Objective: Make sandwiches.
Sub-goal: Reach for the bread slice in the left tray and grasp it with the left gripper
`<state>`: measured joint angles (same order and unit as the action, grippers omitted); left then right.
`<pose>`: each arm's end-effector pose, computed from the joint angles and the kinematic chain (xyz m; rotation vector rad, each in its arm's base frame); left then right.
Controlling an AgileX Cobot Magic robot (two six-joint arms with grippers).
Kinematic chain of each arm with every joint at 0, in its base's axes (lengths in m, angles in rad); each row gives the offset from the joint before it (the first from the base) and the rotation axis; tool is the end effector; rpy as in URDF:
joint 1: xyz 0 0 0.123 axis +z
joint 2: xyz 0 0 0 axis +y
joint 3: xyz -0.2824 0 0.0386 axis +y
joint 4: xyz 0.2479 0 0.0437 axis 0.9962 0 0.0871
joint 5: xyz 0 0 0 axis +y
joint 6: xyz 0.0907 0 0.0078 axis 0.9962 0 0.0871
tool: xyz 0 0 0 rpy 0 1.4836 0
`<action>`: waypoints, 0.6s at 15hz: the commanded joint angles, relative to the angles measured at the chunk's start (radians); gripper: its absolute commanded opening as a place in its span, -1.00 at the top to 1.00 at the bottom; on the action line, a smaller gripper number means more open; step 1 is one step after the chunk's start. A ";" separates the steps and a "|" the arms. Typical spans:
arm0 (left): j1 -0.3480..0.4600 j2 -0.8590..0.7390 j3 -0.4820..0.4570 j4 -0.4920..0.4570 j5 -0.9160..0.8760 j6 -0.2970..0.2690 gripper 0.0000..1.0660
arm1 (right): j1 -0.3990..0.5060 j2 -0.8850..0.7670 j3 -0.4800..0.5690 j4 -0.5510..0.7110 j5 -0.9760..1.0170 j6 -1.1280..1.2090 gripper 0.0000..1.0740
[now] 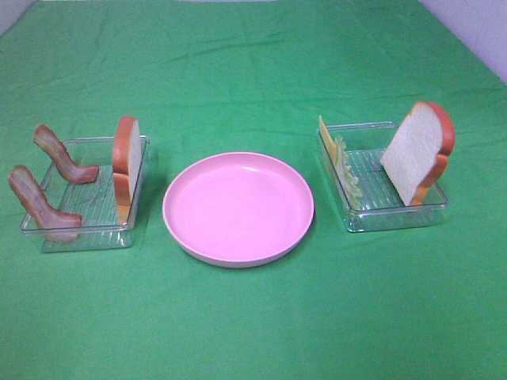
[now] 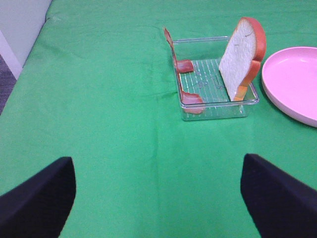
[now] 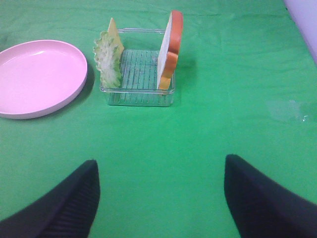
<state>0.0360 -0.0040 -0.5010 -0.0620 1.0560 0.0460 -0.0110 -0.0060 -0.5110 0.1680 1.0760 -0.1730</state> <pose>-0.0053 -0.0051 0.2779 0.0130 2.0331 -0.0225 -0.0082 0.0135 0.2799 -0.1754 2.0247 0.0852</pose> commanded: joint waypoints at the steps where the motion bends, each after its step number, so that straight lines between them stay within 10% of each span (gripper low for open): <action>1: -0.005 -0.023 0.001 -0.002 -0.010 -0.001 -0.61 | -0.005 -0.014 0.004 -0.002 -0.011 -0.010 -0.27; 9: -0.005 -0.023 0.001 -0.002 -0.010 -0.001 -0.61 | -0.005 -0.014 0.004 -0.002 -0.011 -0.010 -0.27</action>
<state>0.0360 -0.0040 -0.5010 -0.0620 1.0560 0.0460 -0.0110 -0.0060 -0.5110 0.1680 1.0760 -0.1730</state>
